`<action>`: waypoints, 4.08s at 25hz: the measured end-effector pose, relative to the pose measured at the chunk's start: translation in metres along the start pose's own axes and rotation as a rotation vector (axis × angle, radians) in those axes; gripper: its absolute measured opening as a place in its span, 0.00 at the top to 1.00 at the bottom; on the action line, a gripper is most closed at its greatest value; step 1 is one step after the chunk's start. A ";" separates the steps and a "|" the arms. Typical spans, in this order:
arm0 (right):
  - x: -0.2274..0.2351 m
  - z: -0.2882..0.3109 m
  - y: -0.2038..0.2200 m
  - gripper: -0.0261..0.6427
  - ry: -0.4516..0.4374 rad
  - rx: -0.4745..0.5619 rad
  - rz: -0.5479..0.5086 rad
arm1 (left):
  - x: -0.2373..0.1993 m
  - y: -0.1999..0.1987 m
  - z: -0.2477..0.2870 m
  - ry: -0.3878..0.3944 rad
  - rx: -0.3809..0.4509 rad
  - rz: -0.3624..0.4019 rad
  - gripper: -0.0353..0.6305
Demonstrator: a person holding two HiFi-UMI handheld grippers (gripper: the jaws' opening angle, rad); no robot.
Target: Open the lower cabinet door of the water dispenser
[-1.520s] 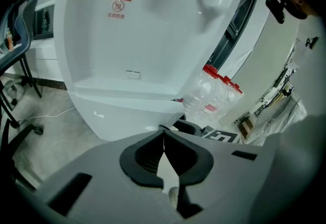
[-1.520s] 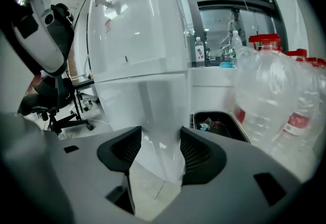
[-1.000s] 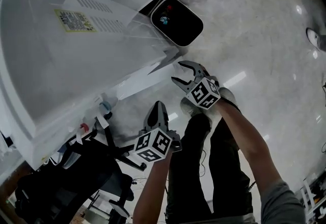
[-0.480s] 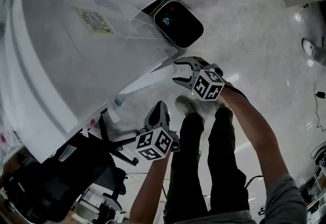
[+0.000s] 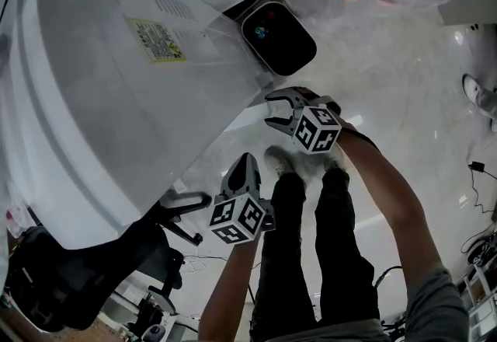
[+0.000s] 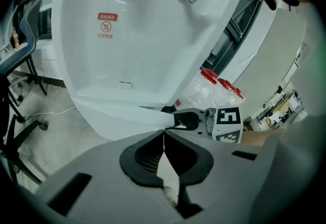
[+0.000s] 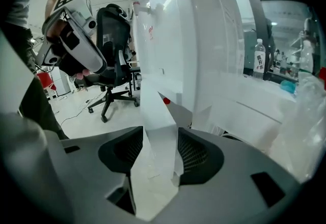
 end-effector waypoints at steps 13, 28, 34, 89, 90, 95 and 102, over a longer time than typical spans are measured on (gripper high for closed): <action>-0.008 -0.003 0.002 0.69 -0.045 0.001 -0.040 | 0.008 0.015 -0.005 -0.084 0.041 -0.103 0.93; -0.048 -0.003 0.007 0.69 0.018 -0.010 0.006 | -0.010 0.075 -0.042 -0.185 0.074 -0.205 0.93; -0.072 -0.003 0.010 0.70 0.076 -0.016 0.043 | -0.023 0.103 -0.059 -0.198 0.070 -0.210 0.93; -0.360 0.187 -0.100 0.72 0.675 -0.188 0.750 | -0.299 0.232 -0.257 -0.132 0.109 -0.074 0.93; -0.361 0.193 -0.104 0.72 0.683 -0.191 0.763 | -0.304 0.231 -0.259 -0.135 0.109 -0.075 0.93; -0.366 0.219 -0.123 0.72 0.692 -0.202 0.818 | -0.322 0.228 -0.270 -0.151 0.107 -0.077 0.94; -0.369 0.248 -0.143 0.72 0.652 -0.198 0.819 | -0.339 0.225 -0.280 -0.167 0.100 -0.080 0.94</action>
Point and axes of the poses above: the fingertips, and each gripper's own axes: z forward along the fingers, x to its right, y out of its underside, the point moved 6 cm from there along -z, backward along the fingers, and after that the axes turned 1 degree about -x, right-handed, at the moved point
